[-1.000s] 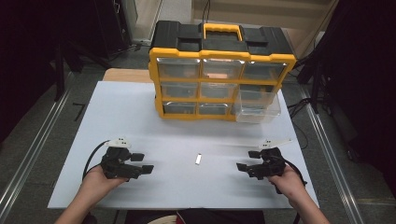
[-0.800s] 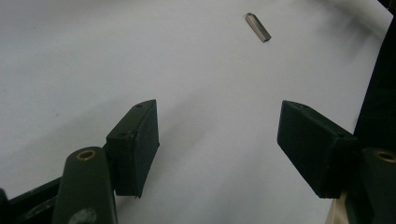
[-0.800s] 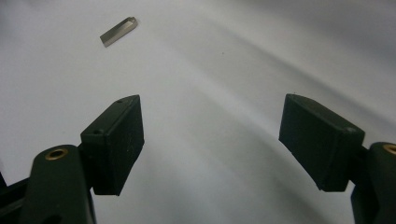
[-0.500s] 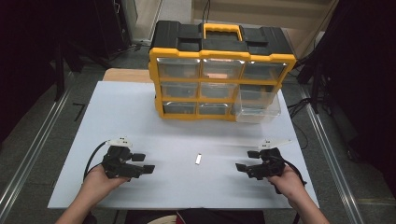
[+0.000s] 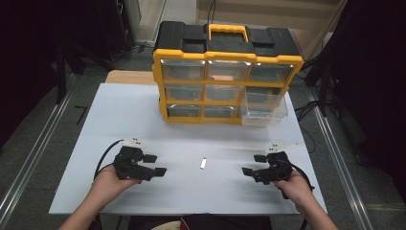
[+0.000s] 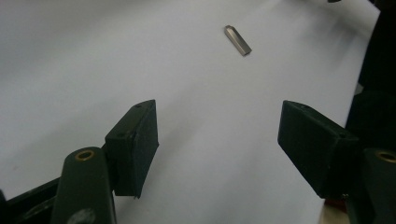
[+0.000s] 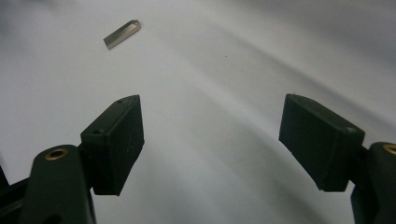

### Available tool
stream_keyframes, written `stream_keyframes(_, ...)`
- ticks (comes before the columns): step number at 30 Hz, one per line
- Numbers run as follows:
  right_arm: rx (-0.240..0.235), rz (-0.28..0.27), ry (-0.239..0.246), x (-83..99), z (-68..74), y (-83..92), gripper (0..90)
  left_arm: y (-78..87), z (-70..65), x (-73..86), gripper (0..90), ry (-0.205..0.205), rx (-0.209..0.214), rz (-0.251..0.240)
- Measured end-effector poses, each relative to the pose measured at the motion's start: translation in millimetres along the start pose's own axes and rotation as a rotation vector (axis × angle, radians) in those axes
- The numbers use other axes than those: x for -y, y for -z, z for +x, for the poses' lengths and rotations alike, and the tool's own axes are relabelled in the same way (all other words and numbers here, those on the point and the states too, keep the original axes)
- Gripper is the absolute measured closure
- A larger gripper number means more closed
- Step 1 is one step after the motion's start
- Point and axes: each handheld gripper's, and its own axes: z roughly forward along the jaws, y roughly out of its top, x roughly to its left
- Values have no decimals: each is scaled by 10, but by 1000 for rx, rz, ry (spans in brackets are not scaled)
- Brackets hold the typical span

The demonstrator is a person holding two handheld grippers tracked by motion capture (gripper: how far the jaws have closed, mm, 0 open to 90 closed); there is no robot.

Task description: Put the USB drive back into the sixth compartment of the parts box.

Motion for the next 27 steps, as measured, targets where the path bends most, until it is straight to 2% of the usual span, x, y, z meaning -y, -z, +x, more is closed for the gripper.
stream_keyframes(4,0,3,6,1,0,1,203,-67,7,-66,298,2,10,7)
stream_keyframes(9,1,2,3,1,-2,2,203,-137,-45,-170,298,-26,32,5)
stream_keyframes(27,3,0,7,-2,0,3,203,-323,-141,-407,298,-52,59,10)
